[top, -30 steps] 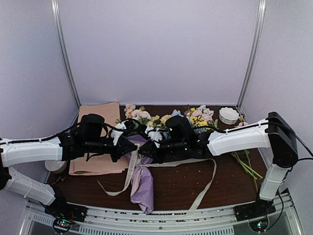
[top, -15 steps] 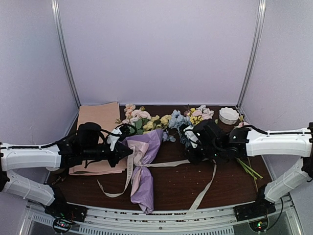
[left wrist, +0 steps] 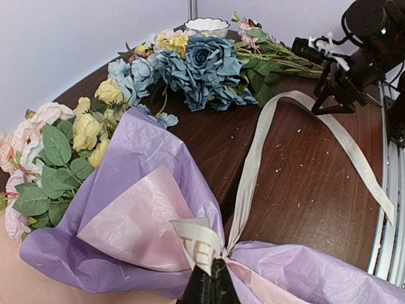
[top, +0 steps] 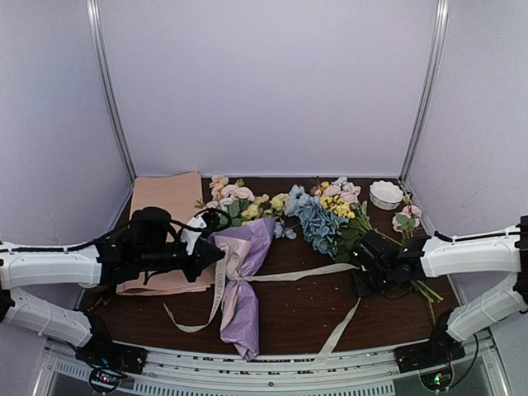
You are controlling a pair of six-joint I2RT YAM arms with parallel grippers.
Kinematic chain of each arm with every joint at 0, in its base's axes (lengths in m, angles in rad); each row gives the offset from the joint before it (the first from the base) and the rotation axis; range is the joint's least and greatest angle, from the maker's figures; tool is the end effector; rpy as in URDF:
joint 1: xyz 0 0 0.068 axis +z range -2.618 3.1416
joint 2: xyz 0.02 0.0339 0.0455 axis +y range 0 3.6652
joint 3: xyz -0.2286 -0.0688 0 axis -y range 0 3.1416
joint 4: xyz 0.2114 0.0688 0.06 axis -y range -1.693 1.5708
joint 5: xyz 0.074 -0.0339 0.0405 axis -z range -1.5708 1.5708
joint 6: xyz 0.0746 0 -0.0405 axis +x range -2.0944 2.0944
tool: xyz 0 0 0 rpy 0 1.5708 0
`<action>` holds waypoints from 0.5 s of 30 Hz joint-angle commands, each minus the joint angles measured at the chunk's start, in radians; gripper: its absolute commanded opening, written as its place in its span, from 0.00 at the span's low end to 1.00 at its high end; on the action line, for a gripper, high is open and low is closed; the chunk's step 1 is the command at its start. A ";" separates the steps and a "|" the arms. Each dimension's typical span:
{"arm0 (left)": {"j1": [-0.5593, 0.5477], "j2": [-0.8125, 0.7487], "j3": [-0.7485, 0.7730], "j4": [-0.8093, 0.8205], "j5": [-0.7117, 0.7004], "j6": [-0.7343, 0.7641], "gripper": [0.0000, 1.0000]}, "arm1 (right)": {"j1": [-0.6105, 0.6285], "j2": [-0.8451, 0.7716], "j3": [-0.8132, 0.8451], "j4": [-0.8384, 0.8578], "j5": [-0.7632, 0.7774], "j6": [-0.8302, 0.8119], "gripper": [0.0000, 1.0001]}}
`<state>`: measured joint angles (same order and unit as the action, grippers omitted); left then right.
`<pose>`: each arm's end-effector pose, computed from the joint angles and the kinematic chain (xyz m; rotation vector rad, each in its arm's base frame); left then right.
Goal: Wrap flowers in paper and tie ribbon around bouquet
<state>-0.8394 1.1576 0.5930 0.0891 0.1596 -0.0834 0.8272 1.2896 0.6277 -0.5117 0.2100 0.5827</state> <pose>0.1716 -0.2090 0.1928 0.8781 1.9313 -0.7271 0.1584 0.1492 0.1150 -0.2726 2.6889 0.1355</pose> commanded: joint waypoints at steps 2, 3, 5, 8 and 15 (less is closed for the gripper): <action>-0.014 -0.041 -0.008 0.039 -0.028 -0.001 0.00 | -0.027 0.042 -0.039 0.058 -0.068 0.037 0.54; -0.017 -0.046 -0.011 0.041 -0.035 -0.003 0.00 | -0.036 0.035 -0.051 0.074 -0.075 0.039 0.51; -0.022 -0.054 -0.017 0.043 -0.039 -0.006 0.00 | -0.054 0.029 -0.069 0.097 -0.104 0.041 0.43; -0.026 -0.067 -0.028 0.051 -0.043 -0.010 0.00 | -0.078 0.034 -0.082 0.118 -0.141 0.034 0.23; -0.043 -0.105 -0.053 0.054 -0.075 -0.019 0.00 | -0.070 -0.082 0.011 0.073 -0.192 -0.127 0.00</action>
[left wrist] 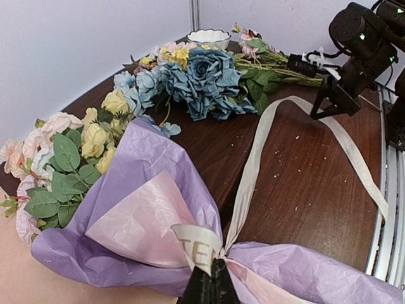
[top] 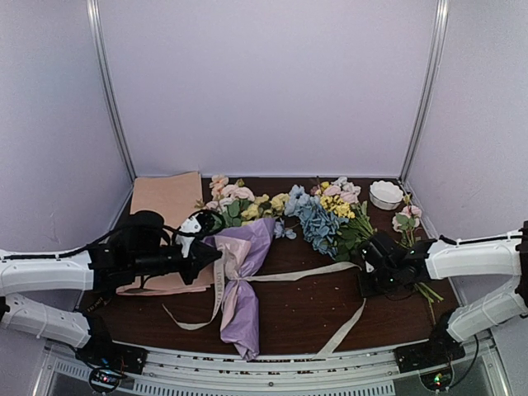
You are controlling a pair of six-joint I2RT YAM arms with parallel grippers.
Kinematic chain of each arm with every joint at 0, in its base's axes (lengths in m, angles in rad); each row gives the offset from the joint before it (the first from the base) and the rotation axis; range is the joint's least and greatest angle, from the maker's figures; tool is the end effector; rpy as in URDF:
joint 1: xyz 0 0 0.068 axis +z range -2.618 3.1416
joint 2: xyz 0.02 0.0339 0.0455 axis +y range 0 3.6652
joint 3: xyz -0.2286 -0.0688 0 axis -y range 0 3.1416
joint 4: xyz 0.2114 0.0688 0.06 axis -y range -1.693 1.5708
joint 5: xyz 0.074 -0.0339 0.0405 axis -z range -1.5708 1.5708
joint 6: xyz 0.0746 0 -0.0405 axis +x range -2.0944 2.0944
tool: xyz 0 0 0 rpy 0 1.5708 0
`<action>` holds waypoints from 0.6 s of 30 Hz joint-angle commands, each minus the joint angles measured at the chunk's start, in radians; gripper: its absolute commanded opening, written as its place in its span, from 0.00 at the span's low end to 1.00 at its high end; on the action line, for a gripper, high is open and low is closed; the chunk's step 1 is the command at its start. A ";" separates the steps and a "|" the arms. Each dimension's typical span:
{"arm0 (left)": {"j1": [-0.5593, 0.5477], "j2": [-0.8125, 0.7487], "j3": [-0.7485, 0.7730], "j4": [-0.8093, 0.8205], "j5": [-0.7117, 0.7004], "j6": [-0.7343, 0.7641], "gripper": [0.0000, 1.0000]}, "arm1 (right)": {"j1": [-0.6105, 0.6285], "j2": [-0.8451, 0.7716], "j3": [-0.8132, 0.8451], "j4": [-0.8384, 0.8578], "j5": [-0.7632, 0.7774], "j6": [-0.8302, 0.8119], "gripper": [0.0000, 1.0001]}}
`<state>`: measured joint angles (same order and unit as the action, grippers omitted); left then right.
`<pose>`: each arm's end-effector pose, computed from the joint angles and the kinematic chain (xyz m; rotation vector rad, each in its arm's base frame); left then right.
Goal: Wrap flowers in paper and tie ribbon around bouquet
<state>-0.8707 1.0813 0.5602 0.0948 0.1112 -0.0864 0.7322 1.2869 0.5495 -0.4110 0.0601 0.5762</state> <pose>0.1616 -0.2046 0.2008 0.8587 1.8823 -0.7154 0.1619 0.1395 0.0998 -0.1970 2.7485 0.2938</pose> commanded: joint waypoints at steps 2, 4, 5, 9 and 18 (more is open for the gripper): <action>-0.024 -0.036 -0.036 0.069 -0.030 -0.024 0.00 | 0.074 -0.106 0.202 -0.064 -0.067 -0.218 0.00; -0.044 -0.043 -0.057 0.098 -0.047 -0.029 0.00 | 0.113 -0.099 0.354 -0.054 -0.133 -0.287 0.00; -0.059 -0.045 -0.069 0.114 -0.063 -0.030 0.00 | 0.123 -0.079 0.431 -0.026 -0.171 -0.303 0.00; -0.128 -0.055 -0.109 0.178 -0.142 -0.024 0.00 | 0.177 0.134 0.724 0.099 -0.318 -0.343 0.00; -0.194 -0.087 -0.181 0.323 -0.197 -0.038 0.00 | 0.337 0.701 1.424 0.159 -0.436 -0.294 0.00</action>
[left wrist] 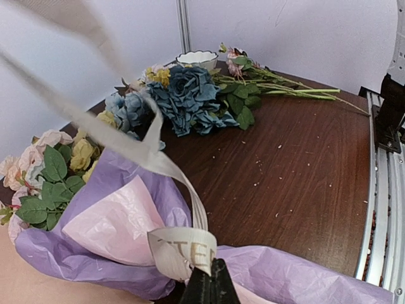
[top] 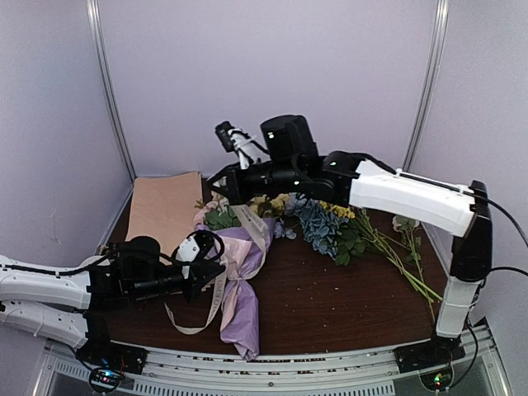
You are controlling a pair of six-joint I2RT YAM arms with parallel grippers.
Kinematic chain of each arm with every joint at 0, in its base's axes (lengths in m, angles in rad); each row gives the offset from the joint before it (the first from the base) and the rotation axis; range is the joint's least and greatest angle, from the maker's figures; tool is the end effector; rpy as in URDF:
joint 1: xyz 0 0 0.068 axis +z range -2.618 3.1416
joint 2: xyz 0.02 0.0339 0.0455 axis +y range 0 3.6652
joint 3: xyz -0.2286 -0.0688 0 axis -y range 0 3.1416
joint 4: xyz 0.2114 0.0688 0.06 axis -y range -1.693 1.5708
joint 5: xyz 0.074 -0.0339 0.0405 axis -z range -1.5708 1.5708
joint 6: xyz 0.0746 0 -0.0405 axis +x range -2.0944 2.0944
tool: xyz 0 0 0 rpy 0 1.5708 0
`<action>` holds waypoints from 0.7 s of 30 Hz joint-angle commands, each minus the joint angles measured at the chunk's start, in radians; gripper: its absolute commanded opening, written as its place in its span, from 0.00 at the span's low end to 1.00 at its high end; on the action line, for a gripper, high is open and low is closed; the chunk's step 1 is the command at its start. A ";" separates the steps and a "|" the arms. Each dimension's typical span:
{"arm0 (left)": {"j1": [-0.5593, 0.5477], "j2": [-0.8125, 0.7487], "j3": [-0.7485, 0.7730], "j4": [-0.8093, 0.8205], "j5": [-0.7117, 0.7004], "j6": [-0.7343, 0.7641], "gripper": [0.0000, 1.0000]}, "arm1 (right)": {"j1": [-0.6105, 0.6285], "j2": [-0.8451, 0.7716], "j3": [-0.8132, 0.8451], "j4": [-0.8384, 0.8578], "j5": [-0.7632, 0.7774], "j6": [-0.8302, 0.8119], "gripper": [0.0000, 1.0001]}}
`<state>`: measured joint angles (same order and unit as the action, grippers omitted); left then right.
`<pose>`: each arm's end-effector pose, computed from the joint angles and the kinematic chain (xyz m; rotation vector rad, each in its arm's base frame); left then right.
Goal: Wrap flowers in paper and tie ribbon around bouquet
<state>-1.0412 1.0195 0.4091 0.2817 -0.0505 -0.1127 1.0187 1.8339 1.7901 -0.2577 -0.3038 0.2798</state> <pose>0.1288 -0.2125 0.1883 0.8491 1.7750 -0.7261 0.2075 0.3794 0.3418 -0.9418 1.8016 1.1456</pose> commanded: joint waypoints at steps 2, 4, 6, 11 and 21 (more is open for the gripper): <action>-0.033 -0.027 -0.033 0.138 -0.034 -0.006 0.00 | 0.064 0.254 0.301 0.022 -0.081 0.026 0.00; -0.042 -0.028 -0.032 0.127 -0.036 -0.003 0.00 | 0.079 0.340 0.401 0.007 -0.074 0.033 0.03; -0.045 -0.033 -0.033 0.123 -0.046 -0.007 0.00 | 0.095 0.398 0.477 -0.035 -0.083 0.026 0.14; -0.046 -0.074 -0.056 0.152 -0.062 -0.014 0.00 | 0.099 0.357 0.422 -0.078 -0.095 -0.040 0.48; -0.046 -0.097 -0.058 0.131 -0.123 -0.029 0.00 | 0.025 0.008 -0.001 -0.036 -0.182 -0.274 0.71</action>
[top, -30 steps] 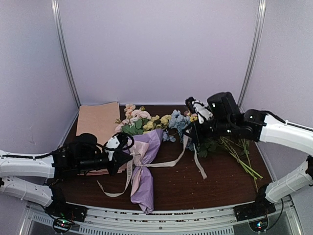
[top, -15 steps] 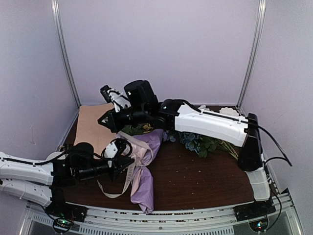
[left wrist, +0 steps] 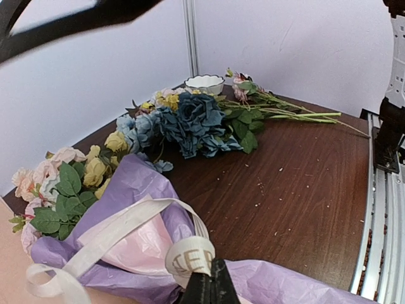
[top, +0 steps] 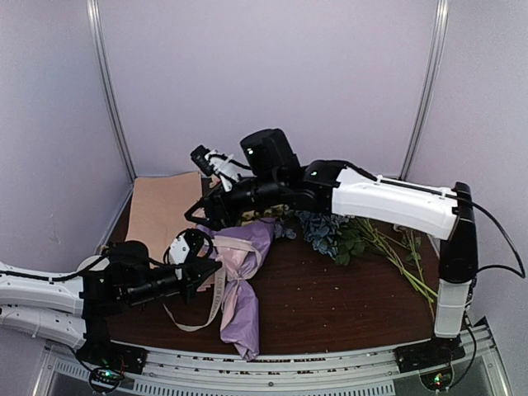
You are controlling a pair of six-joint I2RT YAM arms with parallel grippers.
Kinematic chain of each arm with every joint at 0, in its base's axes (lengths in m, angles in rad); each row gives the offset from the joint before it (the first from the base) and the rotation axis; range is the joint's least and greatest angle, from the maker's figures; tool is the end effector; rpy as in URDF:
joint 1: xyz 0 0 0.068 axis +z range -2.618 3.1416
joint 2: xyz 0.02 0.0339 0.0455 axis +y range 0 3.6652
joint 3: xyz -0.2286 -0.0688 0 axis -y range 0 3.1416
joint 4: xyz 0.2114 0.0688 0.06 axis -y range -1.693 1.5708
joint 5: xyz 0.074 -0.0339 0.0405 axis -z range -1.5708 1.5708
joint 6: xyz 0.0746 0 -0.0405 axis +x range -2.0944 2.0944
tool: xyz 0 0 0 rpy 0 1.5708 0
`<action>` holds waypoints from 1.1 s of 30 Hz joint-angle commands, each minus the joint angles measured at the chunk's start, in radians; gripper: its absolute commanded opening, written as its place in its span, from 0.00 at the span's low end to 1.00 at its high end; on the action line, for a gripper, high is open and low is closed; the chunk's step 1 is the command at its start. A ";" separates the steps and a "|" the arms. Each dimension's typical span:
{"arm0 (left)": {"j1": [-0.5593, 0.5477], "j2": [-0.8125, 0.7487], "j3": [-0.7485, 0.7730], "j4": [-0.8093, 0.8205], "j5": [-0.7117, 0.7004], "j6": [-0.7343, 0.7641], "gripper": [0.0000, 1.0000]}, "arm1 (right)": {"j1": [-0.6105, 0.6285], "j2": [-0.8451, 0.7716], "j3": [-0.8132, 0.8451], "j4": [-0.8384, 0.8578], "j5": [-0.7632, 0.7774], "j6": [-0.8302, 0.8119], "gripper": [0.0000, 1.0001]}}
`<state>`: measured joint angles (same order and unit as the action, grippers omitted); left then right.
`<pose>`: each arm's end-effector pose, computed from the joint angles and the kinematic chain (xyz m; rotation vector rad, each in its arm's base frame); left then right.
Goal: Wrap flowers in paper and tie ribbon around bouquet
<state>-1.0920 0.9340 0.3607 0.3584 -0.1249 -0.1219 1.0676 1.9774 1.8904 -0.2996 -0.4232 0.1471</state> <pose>0.1183 -0.2077 0.2015 0.7786 1.6767 -0.7532 0.1939 0.4158 0.3113 -1.2062 1.7490 1.1781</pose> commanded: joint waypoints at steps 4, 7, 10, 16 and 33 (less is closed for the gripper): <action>0.004 -0.004 0.002 0.043 -0.055 -0.021 0.00 | -0.041 -0.165 -0.154 -0.092 -0.148 -0.202 0.70; 0.004 -0.011 0.001 0.044 -0.056 -0.025 0.00 | -0.066 -0.223 -0.321 0.020 -0.300 -0.194 0.66; 0.004 -0.022 -0.012 0.060 -0.059 -0.021 0.00 | -0.079 -0.256 -0.448 0.182 -0.479 -0.157 0.65; 0.005 -0.034 -0.010 0.042 -0.069 -0.006 0.00 | -0.079 -0.141 -0.385 0.113 -0.472 -0.206 0.57; 0.005 -0.017 0.021 0.017 -0.040 0.018 0.00 | -0.100 -0.063 -0.436 0.357 -0.444 -0.043 0.45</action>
<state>-1.0920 0.9100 0.3580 0.3416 -0.1783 -0.1211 0.9745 1.8946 1.4452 0.0372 -0.8818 0.1009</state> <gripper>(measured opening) 0.013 0.443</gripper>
